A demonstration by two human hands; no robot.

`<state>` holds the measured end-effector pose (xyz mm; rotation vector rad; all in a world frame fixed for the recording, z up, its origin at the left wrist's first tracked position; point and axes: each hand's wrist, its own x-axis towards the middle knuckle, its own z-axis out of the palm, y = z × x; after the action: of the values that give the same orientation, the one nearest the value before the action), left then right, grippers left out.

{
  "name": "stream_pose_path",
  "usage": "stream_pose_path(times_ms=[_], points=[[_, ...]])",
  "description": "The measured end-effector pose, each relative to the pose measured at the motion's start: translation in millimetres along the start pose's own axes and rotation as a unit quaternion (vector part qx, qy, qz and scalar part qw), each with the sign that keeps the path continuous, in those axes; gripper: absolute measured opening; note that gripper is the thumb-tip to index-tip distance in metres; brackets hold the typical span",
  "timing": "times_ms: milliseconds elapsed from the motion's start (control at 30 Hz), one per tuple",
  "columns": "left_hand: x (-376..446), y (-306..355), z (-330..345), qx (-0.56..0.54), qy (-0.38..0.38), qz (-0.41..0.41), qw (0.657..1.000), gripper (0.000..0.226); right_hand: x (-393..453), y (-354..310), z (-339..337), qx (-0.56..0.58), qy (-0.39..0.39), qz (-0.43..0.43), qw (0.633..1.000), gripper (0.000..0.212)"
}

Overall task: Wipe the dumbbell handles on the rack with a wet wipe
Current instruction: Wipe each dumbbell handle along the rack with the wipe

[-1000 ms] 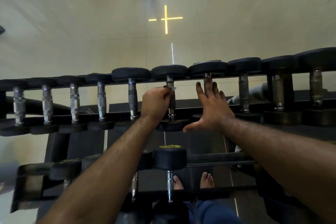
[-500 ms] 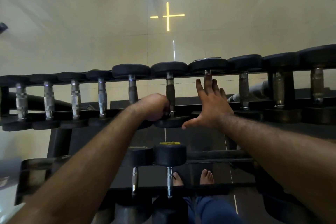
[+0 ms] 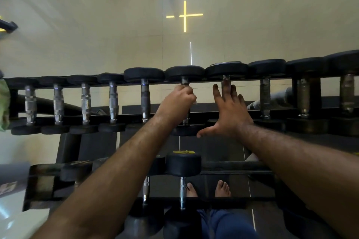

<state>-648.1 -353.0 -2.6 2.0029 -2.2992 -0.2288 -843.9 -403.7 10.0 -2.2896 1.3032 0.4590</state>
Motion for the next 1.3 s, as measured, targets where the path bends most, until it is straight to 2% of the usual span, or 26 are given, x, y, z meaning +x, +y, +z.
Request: stream_pose_path(times_ms=[33,100,167,200,267,300,333,367,433,467,500,567,633,700,733,767,800,833,900,967,1033,1067,1133,1200,1233,1300], points=[[-2.5,0.8,3.7,0.008,-0.038,0.033,0.999,0.033,0.3,0.2,0.1,0.0,0.0,-0.001,1.0,0.175],[-9.1,2.2,6.1,-0.054,-0.129,0.06,0.988,0.03,0.8,0.7,0.2,0.001,0.0,-0.003,1.0,0.175],[-16.6,-1.4,1.1,-0.18,-0.18,0.008,0.967,0.028,0.7,0.6,0.8,0.0,-0.001,-0.003,1.0,0.175],[-19.7,-5.8,-4.7,-0.256,-0.194,-0.031,0.946,0.027,0.9,0.3,0.9,-0.001,0.0,-0.002,1.0,0.175],[-22.8,-18.0,-21.5,-0.416,-0.21,-0.077,0.882,0.022,1.3,0.2,0.8,0.0,0.002,-0.001,1.0,0.175],[-22.0,-23.6,-28.7,-0.472,-0.189,-0.085,0.857,0.019,1.7,0.5,0.8,0.002,0.002,-0.002,1.0,0.175],[-18.2,-27.7,-32.2,-0.488,-0.14,-0.093,0.856,0.017,1.7,1.2,1.0,0.005,0.0,-0.003,1.0,0.175],[-11.9,-30.0,-32.4,-0.45,-0.058,-0.1,0.885,0.016,2.1,2.1,1.1,0.009,-0.001,-0.005,1.0,0.175],[0.6,-29.4,-20.1,-0.281,0.128,-0.104,0.945,0.019,3.0,3.5,2.0,0.008,0.0,-0.006,1.0,0.174],[5.3,-26.9,-11.7,-0.204,0.185,-0.099,0.956,0.022,3.7,4.0,2.8,0.007,-0.001,-0.006,1.0,0.174],[8.0,-23.6,-4.7,-0.144,0.202,-0.081,0.965,0.024,4.4,4.6,3.5,0.006,-0.001,-0.006,1.0,0.174],[10.8,-17.2,9.3,-0.088,0.144,0.003,0.986,0.03,5.6,5.7,5.1,0.003,0.002,-0.007,1.0,0.175],[7.5,-12.1,13.7,-0.075,0.013,0.066,0.995,0.033,6.4,7.1,6.3,0.003,0.007,-0.011,1.0,0.175],[-3.6,-6.5,8.3,-0.094,-0.141,0.057,0.984,0.031,7.3,7.5,7.3,0.005,0.009,-0.012,1.0,0.175],[-11.0,-5.2,4.2,-0.146,-0.172,0.027,0.974,0.026,7.8,7.4,8.0,0.003,0.01,-0.012,1.0,0.176],[-19.9,-3.9,-1.0,-0.234,-0.166,-0.022,0.958,0.02,8.3,7.3,8.6,0.002,0.009,-0.011,1.0,0.176],[-29.6,-1.6,-7.6,-0.345,-0.13,-0.081,0.926,0.015,8.3,7.3,8.8,0.002,0.007,-0.009,1.0,0.176],[-38.5,1.3,-13.7,-0.455,-0.078,-0.147,0.875,0.014,8.5,7.3,8.1,0.001,0.008,-0.007,1.0,0.176],[-52.4,10.3,-25.1,-0.626,0.022,-0.25,0.738,0.022,5.1,8.2,5.0,-0.005,0.01,-0.004,1.0,0.173],[-60.1,19.9,-30.2,-0.719,0.087,-0.317,0.613,0.026,-2.7,6.6,3.4,0.0,0.033,-0.024,0.999,0.169],[-66.0,29.5,-36.1,-0.75,0.119,-0.365,0.538,0.023,-17.5,-1.7,3.6,0.089,0.071,-0.064,0.991,0.155],[-70.0,35.2,-40.6,-0.756,0.123,-0.379,0.519,0.023,-29.2,-10.9,1.6,0.182,0.078,-0.082,0.977,0.139],[-78.0,47.9,-51.5,-0.763,0.116,-0.382,0.509,0.026,-58.9,-33.0,-7.2,0.42,0.059,-0.092,0.901,0.092],[-83.9,62.3,-65.2,-0.759,0.098,-0.349,0.541,0.028,-85.8,-49.3,-22.6,0.59,0.05,-0.05,0.804,0.047],[-86.1,69.1,-74.0,-0.757,0.088,-0.324,0.561,0.029,-97.0,-53.6,-32.0,0.636,0.048,-0.017,0.77,0.035],[-88.9,80.8,-93.2,-0.76,0.076,-0.272,0.585,0.034,-117.1,-52.0,-48.3,0.705,0.035,0.045,0.707,0.028]])
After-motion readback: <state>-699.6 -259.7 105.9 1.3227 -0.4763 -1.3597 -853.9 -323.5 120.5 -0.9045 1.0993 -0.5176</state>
